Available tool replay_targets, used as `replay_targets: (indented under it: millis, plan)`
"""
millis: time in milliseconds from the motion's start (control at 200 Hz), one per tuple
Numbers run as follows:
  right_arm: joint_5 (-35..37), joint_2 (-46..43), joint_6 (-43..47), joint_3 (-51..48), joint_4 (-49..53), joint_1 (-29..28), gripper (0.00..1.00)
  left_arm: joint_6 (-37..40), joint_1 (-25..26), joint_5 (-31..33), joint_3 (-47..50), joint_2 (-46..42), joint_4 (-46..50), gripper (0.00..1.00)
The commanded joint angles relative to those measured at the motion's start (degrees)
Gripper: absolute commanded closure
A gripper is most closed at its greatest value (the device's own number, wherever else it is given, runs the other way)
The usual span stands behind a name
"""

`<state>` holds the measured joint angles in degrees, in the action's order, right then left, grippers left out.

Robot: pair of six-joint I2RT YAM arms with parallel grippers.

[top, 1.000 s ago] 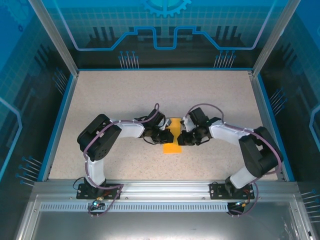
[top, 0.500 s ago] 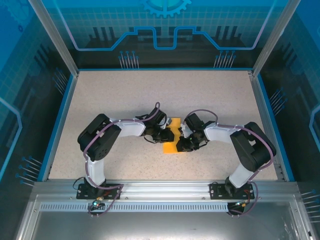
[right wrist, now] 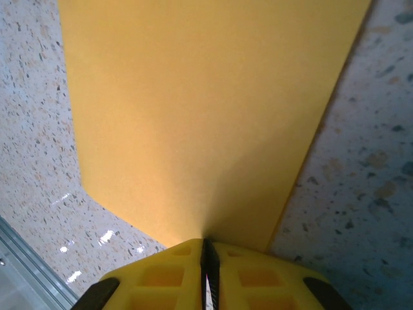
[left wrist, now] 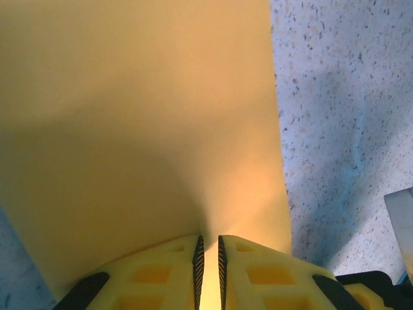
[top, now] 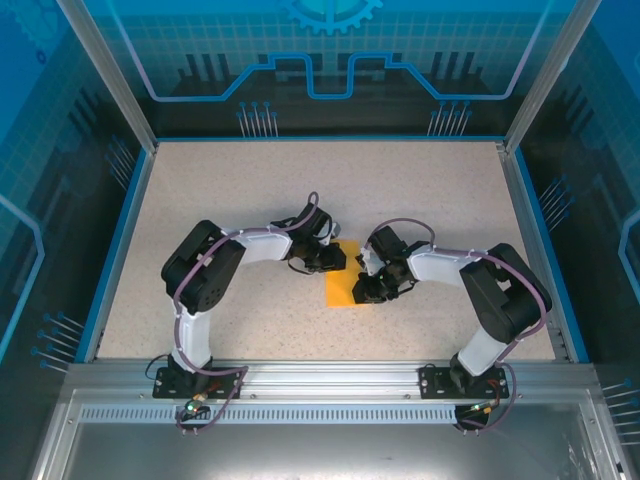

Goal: Fold a paper plane with a square sheet of paper (fold left side to right side)
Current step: First fold the square sheet of paper in half at the center of the table.

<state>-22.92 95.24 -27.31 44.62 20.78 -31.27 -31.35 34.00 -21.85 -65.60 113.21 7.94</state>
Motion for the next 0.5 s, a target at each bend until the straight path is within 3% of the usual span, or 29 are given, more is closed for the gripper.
replay_targets:
  millis: [0, 495]
  plan:
    - [9.48, 3.10, 1.37, -1.64, 6.02, -0.55, 0.87, 1.96, -1.43, 2.74, -1.88, 1.44, 1.55, 0.82]
    - [9.31, 2.77, 1.87, -2.69, 6.71, -0.52, 0.88, 4.16, -5.85, 4.09, -8.79, 6.22, 2.51, 0.82]
